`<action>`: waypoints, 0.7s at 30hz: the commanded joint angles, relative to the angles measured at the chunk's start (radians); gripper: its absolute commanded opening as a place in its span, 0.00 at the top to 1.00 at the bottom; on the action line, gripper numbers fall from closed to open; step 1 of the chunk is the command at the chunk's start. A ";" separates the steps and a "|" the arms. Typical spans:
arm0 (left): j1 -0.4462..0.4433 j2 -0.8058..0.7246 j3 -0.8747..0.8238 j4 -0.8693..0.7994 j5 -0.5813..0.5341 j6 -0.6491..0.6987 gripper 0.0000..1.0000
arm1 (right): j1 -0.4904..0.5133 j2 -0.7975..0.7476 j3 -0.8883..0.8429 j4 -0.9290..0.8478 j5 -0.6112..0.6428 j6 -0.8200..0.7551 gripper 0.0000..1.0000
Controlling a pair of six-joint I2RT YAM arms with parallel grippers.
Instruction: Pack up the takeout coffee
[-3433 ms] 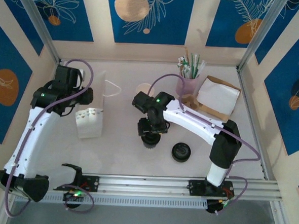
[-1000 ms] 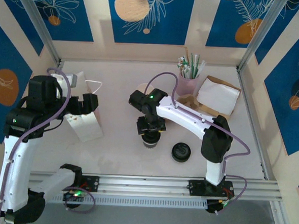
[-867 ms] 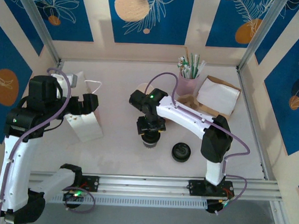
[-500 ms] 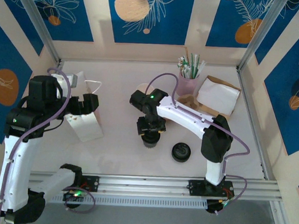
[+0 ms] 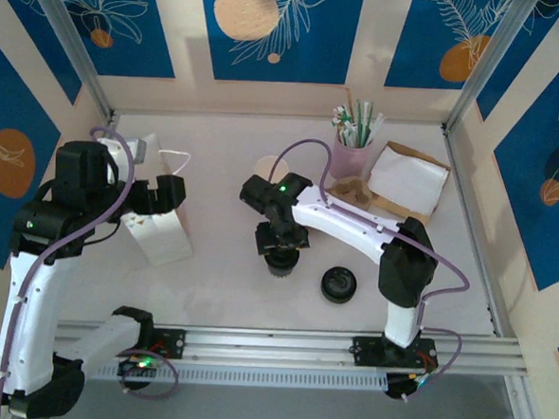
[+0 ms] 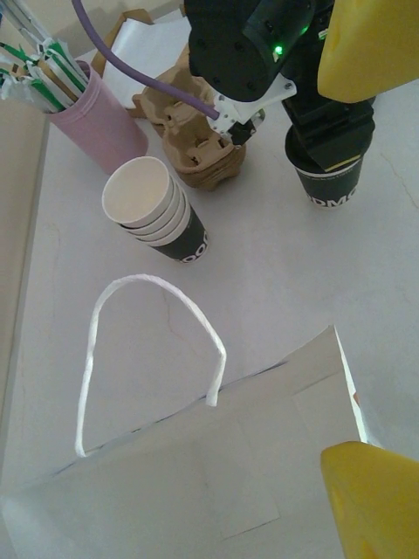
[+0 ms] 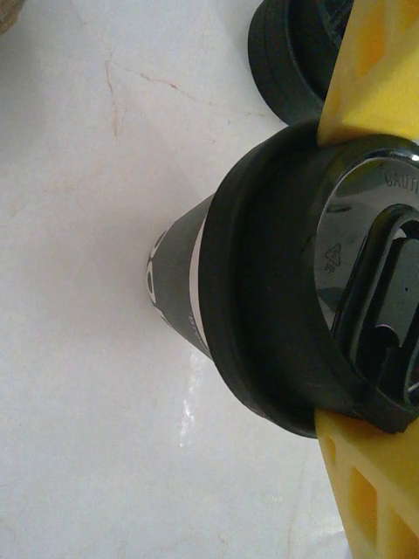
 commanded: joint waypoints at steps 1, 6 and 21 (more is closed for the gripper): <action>0.008 -0.008 -0.014 0.021 0.018 -0.017 0.00 | 0.035 0.094 -0.096 -0.073 -0.018 0.025 0.29; 0.005 -0.009 -0.023 0.026 0.021 -0.018 0.00 | 0.023 0.111 -0.142 -0.024 -0.057 0.022 0.29; 0.006 -0.001 -0.004 0.028 0.035 -0.015 0.00 | 0.016 0.074 -0.036 -0.089 -0.036 0.005 0.21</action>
